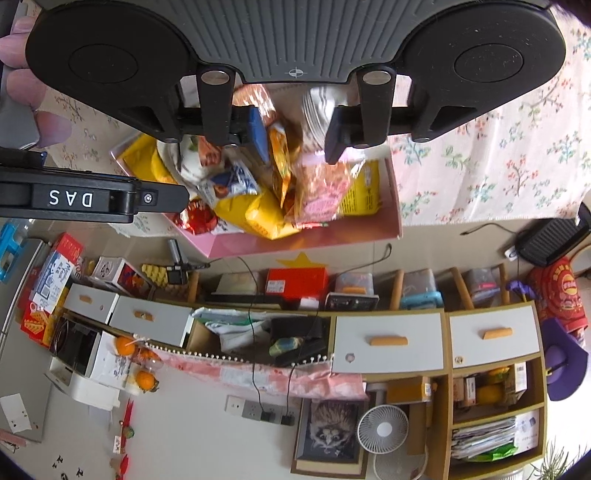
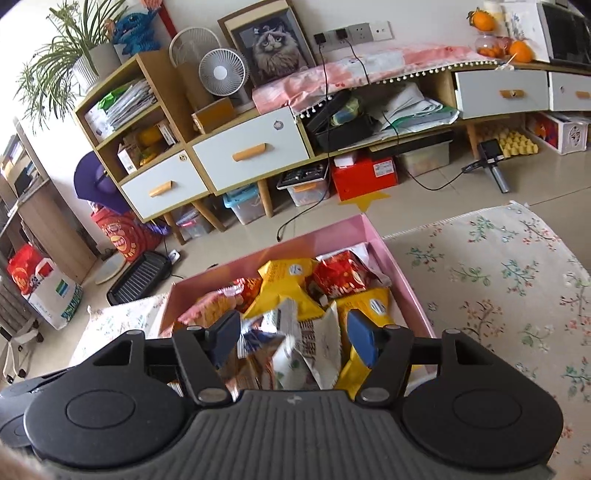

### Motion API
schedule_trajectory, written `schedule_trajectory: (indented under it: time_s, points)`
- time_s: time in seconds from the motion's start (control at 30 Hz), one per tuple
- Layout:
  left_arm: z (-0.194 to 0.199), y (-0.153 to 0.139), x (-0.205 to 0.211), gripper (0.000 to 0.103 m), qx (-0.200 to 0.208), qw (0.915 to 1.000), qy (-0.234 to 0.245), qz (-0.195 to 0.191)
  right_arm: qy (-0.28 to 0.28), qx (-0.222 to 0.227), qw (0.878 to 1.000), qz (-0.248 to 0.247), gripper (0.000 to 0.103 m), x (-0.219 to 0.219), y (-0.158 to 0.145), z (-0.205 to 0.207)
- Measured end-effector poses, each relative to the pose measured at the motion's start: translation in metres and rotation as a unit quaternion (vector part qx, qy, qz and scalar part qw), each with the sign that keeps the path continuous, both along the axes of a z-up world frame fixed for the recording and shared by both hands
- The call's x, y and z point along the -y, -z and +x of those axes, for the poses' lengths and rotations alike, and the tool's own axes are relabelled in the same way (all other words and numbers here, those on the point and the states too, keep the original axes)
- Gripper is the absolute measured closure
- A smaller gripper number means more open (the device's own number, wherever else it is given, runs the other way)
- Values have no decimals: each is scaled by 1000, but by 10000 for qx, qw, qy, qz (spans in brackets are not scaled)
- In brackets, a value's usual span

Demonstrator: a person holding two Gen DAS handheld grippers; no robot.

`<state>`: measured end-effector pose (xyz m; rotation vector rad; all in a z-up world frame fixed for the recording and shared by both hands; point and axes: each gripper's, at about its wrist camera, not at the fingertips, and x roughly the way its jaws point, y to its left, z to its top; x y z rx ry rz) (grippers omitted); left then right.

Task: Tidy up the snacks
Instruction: 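Carry the orange bar and blue candy into the pink box and open both tools, then withdraw both open tools from the box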

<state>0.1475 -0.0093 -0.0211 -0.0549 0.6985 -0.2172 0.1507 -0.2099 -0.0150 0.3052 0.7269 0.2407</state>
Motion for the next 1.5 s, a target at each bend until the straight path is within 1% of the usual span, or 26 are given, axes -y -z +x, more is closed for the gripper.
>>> schedule_trajectory:
  time_s: [0.03,0.1,0.13,0.2,0.27,0.3,0.5,0.7,0.9,1.13,1.23,1.37,1.5]
  points:
    - [-2,0,0,62,-32,10000,-7,15,-1,2,10000,-41,39,0,0,-3]
    - [-8,-1,1,54,-77,10000,-17,51,-20,7,9999,-120,38,1,0,-7]
    - [-11,-1,2,52,-93,9999,-18,71,-32,4,9999,-159,37,1,0,-9]
    - [-16,-3,2,45,-125,9999,-26,106,-61,-9,9997,-243,36,2,0,-14]
    - [-22,-4,3,41,-153,9998,-37,126,-98,-5,9994,-324,35,2,-1,-19]
    - [-24,-5,3,38,-176,9997,-43,134,-105,2,9993,-362,33,1,-1,-21]
    - [-40,-9,5,25,-291,9994,-50,196,-166,15,9985,-526,27,1,-4,-35]
    - [-56,-11,5,16,-415,9989,-78,213,-251,26,9972,-709,22,0,-6,-49]
    - [-72,-15,4,8,-520,9982,-210,229,-287,22,9952,-940,14,-3,-10,-63]
    - [-93,-16,-1,4,-752,9961,-423,162,-207,-168,9945,-1010,5,-2,-14,-81]
    - [-101,-17,-3,3,-837,9945,-599,207,-146,-257,9933,-1115,3,-2,-14,-88]
    - [-111,-19,-5,3,-948,9928,-683,248,-75,-381,9917,-1225,2,0,-12,-96]
    - [-118,-20,-7,1,-1013,9917,-764,215,-199,-462,9894,-1363,1,-3,-10,-101]
